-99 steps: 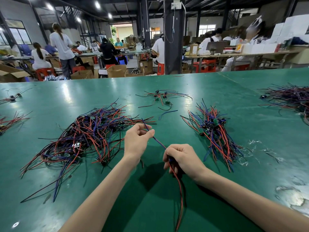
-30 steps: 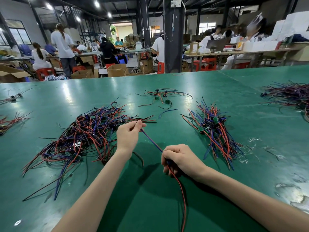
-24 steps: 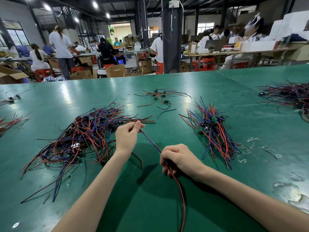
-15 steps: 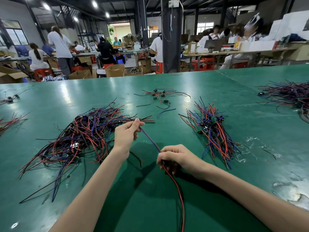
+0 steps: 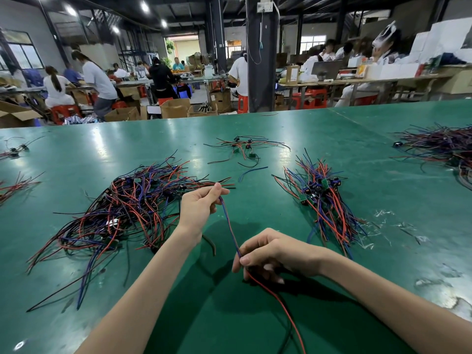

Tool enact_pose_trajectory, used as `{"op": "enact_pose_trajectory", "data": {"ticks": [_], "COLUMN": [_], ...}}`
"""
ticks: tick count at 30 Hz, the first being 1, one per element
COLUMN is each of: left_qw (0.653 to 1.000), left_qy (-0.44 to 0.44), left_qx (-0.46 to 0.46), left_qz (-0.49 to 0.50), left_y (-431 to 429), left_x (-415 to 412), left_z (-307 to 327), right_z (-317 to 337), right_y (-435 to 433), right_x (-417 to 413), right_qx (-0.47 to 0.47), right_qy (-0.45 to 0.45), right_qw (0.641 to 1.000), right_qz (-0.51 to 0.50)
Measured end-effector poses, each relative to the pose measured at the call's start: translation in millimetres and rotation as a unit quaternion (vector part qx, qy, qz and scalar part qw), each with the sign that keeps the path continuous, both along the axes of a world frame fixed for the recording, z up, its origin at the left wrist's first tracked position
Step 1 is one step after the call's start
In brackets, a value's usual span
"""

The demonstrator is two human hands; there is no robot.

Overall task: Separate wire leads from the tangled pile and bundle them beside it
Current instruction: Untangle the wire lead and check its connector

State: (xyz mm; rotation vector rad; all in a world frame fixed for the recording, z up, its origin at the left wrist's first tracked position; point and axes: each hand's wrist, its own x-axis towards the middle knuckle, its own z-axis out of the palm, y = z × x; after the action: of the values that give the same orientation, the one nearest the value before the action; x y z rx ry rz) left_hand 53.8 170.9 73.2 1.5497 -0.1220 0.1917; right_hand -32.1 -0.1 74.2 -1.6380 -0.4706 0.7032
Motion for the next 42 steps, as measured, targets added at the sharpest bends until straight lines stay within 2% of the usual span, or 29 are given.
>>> {"op": "enact_pose_trajectory", "data": {"ticks": [8,13,16,19,23,27,31,35,42], "left_qw": [0.999,0.989,0.981,0.980,0.974,0.970,0.973,0.972,0.974], "left_qy": [0.010,0.071,0.099,0.111,0.137,0.136,0.117,0.119,0.123], "left_qx": [-0.032,-0.129,-0.159,-0.143,-0.120,-0.051,0.007,0.003,0.008], "left_qz": [0.016,0.006,-0.044,-0.085,-0.133,-0.195,-0.201,-0.205,-0.190], "left_y": [1,0,-1,-8,-22,-37,-44,-46,-46], "left_x": [0,-2,-5,-11,-23,-38,-46,-48,-49], "left_z": [3,7,10,10,4,-3,-10,-12,-11], "right_z": [-2,-1,0,1,5,9,9,8,6], "right_y": [-2,-3,-7,-9,-14,-22,-29,-33,-31], "right_x": [1,3,6,10,17,23,26,27,27], "right_qx": [0.039,0.087,0.094,0.104,0.143,0.153,0.188,0.189,0.135], "right_qy": [0.025,0.047,0.030,-0.014,-0.044,-0.066,-0.027,0.014,-0.022], "right_qw": [0.999,0.994,0.992,0.983,0.952,0.926,0.919,0.932,0.942], "right_qz": [-0.026,-0.041,-0.073,-0.153,-0.268,-0.339,-0.345,-0.308,-0.306]}}
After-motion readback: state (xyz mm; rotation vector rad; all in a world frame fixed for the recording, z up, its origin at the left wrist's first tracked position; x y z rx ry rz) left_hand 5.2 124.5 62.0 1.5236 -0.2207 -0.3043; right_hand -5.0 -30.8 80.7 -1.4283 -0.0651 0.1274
